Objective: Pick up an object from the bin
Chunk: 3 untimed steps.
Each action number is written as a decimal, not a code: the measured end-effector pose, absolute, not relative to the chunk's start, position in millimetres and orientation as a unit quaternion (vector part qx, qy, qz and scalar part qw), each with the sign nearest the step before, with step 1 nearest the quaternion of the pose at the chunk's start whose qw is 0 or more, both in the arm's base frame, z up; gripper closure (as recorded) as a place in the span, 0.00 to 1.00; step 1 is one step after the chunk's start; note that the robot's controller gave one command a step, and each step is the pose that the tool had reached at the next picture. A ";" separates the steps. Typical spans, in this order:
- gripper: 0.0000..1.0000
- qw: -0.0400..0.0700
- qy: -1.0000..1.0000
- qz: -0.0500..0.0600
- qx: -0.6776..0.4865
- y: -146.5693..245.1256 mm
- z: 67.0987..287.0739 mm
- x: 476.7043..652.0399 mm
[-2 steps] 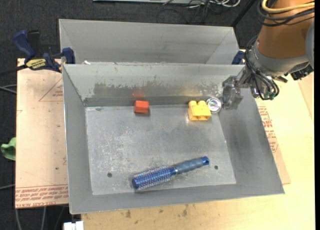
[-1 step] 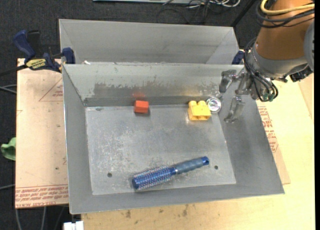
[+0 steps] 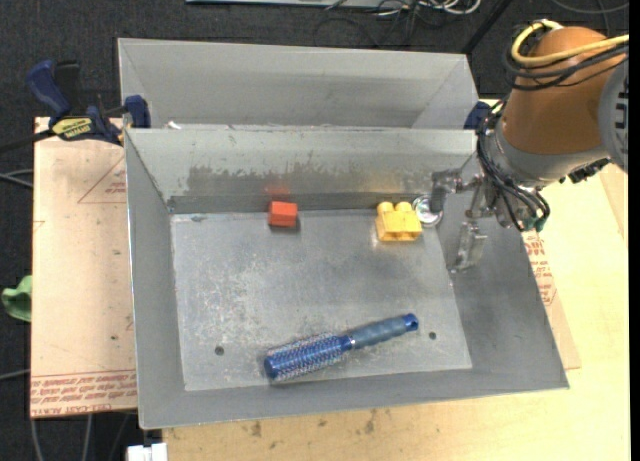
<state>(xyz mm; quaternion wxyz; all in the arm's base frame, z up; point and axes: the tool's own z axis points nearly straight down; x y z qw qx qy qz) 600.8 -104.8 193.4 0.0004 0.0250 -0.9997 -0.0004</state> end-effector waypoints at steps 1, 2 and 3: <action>0.00 0.002 -0.985 -0.001 0.170 -68.7 102.2 527.0; 0.00 0.001 -0.984 -0.002 0.178 -20.7 68.3 501.9; 1.00 0.000 -0.984 -0.001 0.176 -24.2 70.6 503.5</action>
Offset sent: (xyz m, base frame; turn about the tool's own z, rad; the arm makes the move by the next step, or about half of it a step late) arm -0.0727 0.0348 -0.0891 -0.2939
